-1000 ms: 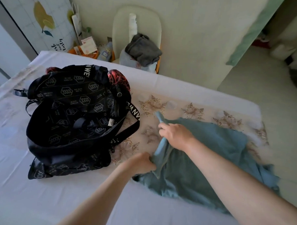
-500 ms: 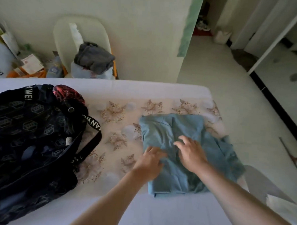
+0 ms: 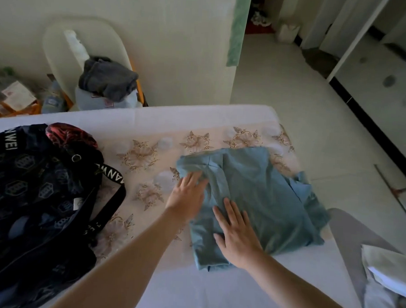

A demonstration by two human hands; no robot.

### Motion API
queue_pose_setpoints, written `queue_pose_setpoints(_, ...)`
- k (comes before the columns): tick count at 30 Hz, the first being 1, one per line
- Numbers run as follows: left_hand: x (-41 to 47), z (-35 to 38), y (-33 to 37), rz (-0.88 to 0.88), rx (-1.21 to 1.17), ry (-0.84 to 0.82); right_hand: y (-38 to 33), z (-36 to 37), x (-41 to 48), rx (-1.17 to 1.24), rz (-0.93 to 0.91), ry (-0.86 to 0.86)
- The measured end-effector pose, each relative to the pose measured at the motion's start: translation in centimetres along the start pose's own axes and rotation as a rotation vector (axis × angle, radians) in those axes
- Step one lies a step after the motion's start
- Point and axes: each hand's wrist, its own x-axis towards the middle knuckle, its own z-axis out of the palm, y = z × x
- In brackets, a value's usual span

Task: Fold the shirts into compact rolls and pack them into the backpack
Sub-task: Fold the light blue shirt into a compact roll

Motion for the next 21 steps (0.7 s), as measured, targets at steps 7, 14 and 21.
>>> queue_pose_setpoints(7, 2.0, 2.1, -3.8, -0.065, 0.227, -0.356, 3.0, 0.4, 0.0, -0.010, -0.155, 0.005)
queue_pose_setpoints(14, -1.6, 2.7, 1.2, 0.087, 0.086, 0.087, 2.7, 0.0, 0.2, 0.041, -0.115, -0.068)
queue_pose_setpoints(21, -8.5, 6.0, 1.5, 0.202, 0.039, -0.154, 2.5, -1.0, -0.3, 0.147, -0.119, -0.004)
